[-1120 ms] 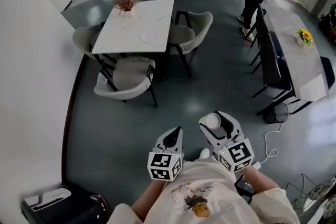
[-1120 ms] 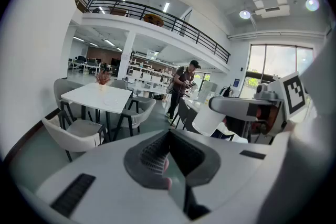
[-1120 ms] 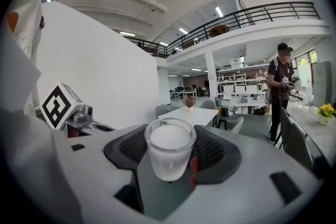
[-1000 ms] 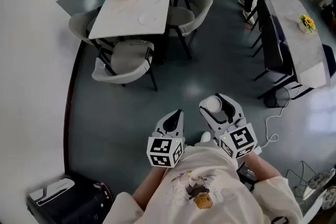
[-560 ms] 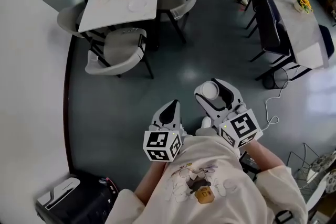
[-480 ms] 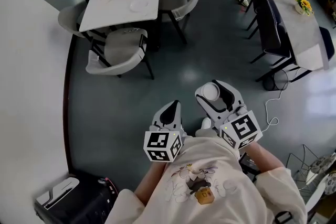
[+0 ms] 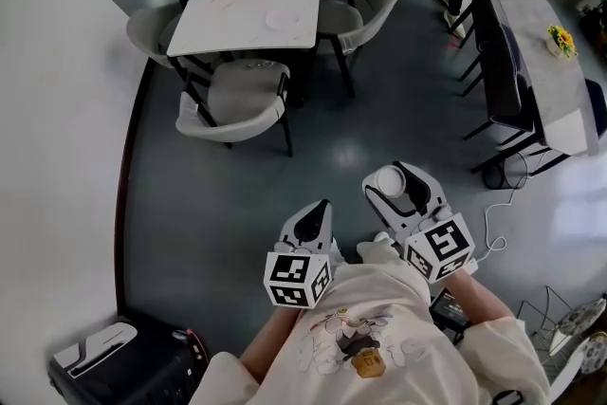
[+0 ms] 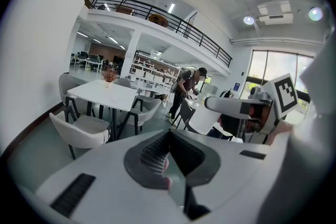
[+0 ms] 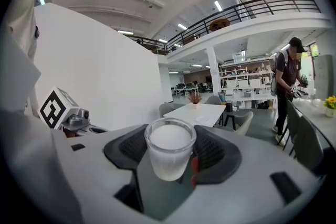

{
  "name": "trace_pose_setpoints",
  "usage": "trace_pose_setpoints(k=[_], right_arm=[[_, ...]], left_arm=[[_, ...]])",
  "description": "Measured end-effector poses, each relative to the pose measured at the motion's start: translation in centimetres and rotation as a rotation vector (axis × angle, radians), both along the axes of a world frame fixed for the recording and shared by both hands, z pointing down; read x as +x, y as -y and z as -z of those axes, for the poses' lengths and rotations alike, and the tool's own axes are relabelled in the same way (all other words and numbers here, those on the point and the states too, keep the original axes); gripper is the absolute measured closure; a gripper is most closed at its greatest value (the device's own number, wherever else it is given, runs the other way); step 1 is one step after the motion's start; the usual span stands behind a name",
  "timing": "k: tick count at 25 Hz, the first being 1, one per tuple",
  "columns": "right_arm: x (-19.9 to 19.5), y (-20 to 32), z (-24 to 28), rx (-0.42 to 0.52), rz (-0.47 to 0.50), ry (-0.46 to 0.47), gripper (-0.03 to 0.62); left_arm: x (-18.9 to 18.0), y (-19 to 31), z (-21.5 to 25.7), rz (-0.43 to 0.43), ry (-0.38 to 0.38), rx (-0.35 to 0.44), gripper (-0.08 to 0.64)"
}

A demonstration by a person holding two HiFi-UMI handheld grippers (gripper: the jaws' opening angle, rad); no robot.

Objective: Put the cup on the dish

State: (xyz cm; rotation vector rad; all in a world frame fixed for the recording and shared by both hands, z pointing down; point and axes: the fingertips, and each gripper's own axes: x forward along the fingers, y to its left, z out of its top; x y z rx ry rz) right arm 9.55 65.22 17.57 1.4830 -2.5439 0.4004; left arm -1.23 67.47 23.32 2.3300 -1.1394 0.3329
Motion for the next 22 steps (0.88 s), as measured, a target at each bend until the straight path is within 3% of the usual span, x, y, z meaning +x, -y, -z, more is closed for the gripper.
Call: trace_pose_setpoints(k=[4,11,18,22], right_arm=[[-2.4,0.2,1.0,0.043,0.002,-0.004,0.319],[-3.1,1.1,0.3,0.002,-0.036,0.000,0.319],[-2.0,6.1,-1.1,-0.029,-0.064,0.026,0.319],[-1.0,10.0,-0.8,-0.024,-0.043,0.033,0.319]], left_arm=[[-2.9,0.2,-0.2,0.000,-0.005,0.000,0.557],[-3.7,0.7,-1.7,-0.032,-0.014,-0.046,0.556],[-2.9,5.4,-2.6,-0.043,0.002,-0.067,0.557],[-1.9,10.1,-1.2,-0.039,0.000,-0.035,0.556]])
